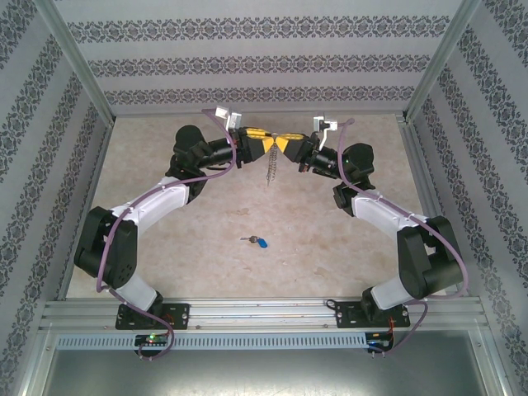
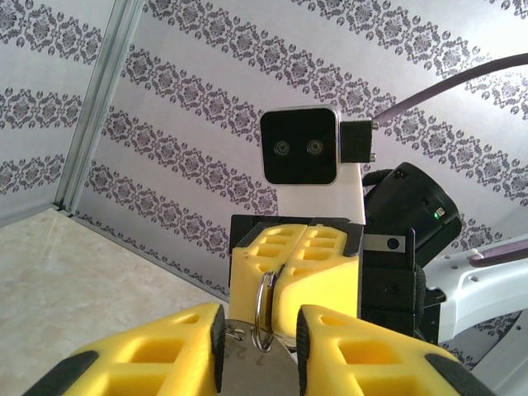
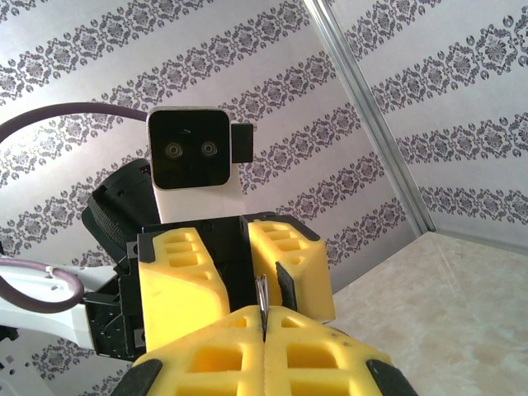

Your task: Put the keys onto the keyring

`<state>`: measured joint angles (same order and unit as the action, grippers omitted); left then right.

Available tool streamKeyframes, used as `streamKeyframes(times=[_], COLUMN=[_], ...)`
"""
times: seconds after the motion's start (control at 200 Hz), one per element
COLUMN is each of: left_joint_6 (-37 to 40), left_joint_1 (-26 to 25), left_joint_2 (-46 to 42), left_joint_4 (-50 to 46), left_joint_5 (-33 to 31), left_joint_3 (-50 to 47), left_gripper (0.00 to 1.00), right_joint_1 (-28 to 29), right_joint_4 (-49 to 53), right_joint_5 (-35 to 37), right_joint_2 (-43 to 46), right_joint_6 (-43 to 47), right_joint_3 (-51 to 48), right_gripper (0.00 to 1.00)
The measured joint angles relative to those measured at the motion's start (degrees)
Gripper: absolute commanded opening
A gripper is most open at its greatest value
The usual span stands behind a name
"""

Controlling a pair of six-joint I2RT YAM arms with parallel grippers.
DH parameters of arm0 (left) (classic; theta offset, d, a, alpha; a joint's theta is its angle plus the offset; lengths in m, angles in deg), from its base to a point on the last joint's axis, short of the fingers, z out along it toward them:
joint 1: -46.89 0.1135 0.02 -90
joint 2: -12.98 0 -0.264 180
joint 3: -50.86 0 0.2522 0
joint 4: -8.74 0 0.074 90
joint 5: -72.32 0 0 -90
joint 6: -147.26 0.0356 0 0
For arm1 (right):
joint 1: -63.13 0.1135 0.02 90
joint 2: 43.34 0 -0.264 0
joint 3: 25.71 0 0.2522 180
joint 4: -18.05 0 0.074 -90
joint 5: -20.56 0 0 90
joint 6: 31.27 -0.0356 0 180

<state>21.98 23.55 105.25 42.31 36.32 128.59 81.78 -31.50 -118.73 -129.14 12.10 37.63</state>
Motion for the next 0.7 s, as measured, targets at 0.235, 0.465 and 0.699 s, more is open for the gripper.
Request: streamKeyframes(times=[0.235,0.465,0.699], left_joint_6=[-0.1,-0.2,-0.2], left_joint_1=[-0.3,-0.3,-0.3], left_joint_2=[0.1,0.4,0.8], left_joint_4=[0.1,0.6,0.9], left_joint_5=[0.0,0.0,0.0], left_joint_3=[0.0,0.0,0.0], left_gripper=[0.24,0.23,0.2], right_joint_1=[0.0,0.0,0.0], right_joint_4=[0.0,0.0,0.0], right_joint_5=[0.0,0.0,0.0], right_joint_2=[0.0,-0.1,-0.2], right_joint_6=[0.0,0.0,0.0], right_joint_3=[0.1,0.1,0.1], right_gripper=[0.0,0.0,0.0])
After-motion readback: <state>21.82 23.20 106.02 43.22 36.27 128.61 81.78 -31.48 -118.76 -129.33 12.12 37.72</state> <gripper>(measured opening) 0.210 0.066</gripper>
